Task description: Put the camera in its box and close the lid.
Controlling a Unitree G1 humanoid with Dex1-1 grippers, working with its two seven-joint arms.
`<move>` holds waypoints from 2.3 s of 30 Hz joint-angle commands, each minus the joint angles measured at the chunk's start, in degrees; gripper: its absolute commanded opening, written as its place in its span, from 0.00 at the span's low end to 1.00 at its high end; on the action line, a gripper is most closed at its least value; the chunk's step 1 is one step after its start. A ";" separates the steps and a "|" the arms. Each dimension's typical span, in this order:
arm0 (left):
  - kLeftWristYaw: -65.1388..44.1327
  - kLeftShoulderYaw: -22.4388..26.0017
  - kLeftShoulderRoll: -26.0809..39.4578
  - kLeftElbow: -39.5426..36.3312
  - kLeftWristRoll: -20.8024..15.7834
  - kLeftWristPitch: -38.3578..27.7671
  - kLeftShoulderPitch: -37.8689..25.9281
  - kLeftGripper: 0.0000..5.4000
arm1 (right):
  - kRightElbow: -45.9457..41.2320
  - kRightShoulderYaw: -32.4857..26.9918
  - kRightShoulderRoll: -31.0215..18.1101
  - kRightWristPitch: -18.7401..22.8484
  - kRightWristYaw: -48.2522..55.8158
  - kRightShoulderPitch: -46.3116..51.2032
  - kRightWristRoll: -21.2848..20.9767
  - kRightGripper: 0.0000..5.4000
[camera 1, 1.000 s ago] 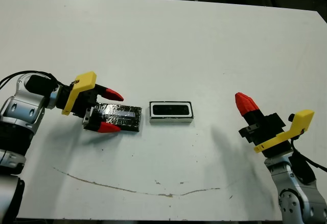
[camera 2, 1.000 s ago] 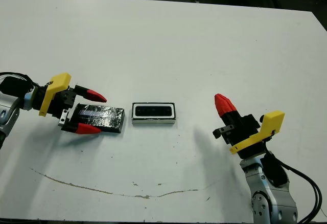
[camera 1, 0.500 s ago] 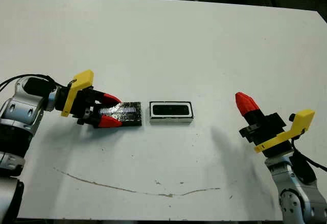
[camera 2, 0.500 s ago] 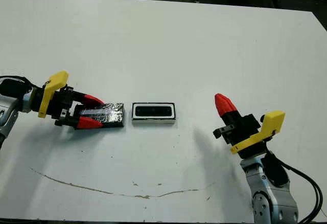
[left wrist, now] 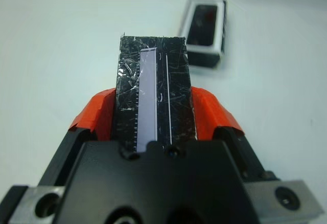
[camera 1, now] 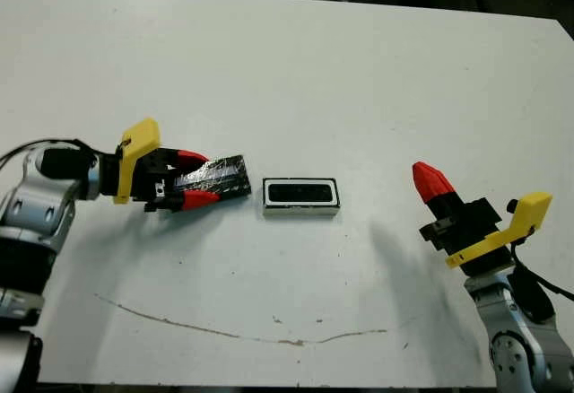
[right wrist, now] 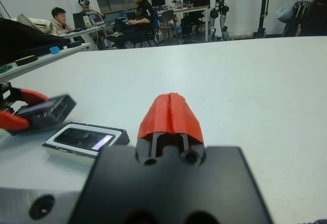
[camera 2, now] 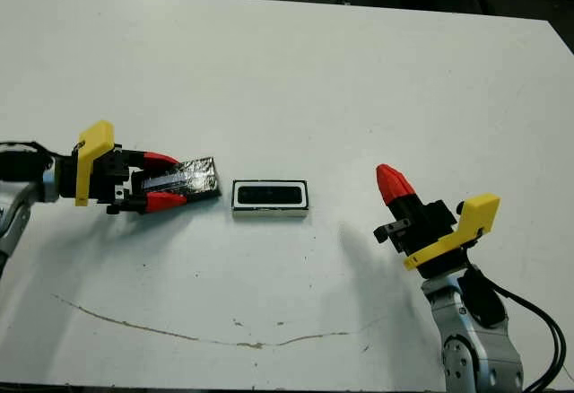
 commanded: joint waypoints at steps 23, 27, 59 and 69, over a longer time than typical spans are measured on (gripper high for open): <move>-5.84 -4.95 -5.43 5.41 -4.97 6.92 -7.26 0.58 | 0.68 0.03 -1.04 0.09 0.19 0.68 -0.20 0.00; -5.80 -6.34 -6.21 7.09 -3.21 6.76 -8.14 0.58 | 0.75 0.06 -1.02 0.15 0.54 0.63 0.24 0.00; -9.53 -10.85 -12.57 9.21 -2.44 5.02 -7.35 0.58 | 0.68 0.13 -0.84 0.53 0.15 0.81 0.50 0.00; -7.09 -15.48 -15.28 13.22 4.34 -0.84 -9.59 0.58 | 0.78 0.15 -0.76 0.28 0.13 0.77 0.34 0.00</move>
